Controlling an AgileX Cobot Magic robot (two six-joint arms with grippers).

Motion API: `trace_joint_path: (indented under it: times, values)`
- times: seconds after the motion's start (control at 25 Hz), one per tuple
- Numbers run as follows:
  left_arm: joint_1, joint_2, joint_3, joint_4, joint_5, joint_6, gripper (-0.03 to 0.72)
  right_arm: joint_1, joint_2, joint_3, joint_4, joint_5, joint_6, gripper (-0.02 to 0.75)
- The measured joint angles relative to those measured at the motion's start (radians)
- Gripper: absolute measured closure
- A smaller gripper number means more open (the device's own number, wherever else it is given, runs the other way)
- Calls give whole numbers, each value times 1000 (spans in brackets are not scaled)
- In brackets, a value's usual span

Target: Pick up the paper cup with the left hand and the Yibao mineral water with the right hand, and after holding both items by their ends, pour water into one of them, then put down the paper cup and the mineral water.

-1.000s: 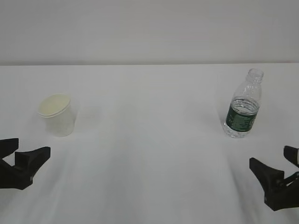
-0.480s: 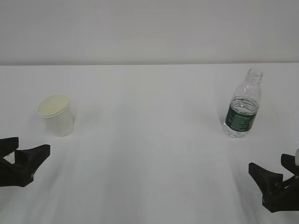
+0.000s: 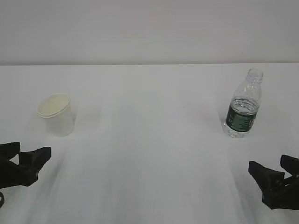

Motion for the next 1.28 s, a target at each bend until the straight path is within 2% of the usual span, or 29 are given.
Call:
trace_joint_path:
  times: [0.2,0.32,0.44,0.92,1.28]
  values:
    - [0,76,25,-8,-190,0,115,0,0,0,2,0,-2,143]
    - [0,103,95,-16,-281,0,115,0,0,0,3,0,-4,143]
    - [0,112,150,-29,-288,0,115,0,0,0,6,0,-4,144]
    - [0,116,151,-104,-297,16,115,0,0,0,6,-1,-5,145]
    - [0,116,151,-107,-299,18,116,0,0,-44,15,-1,-5,144]
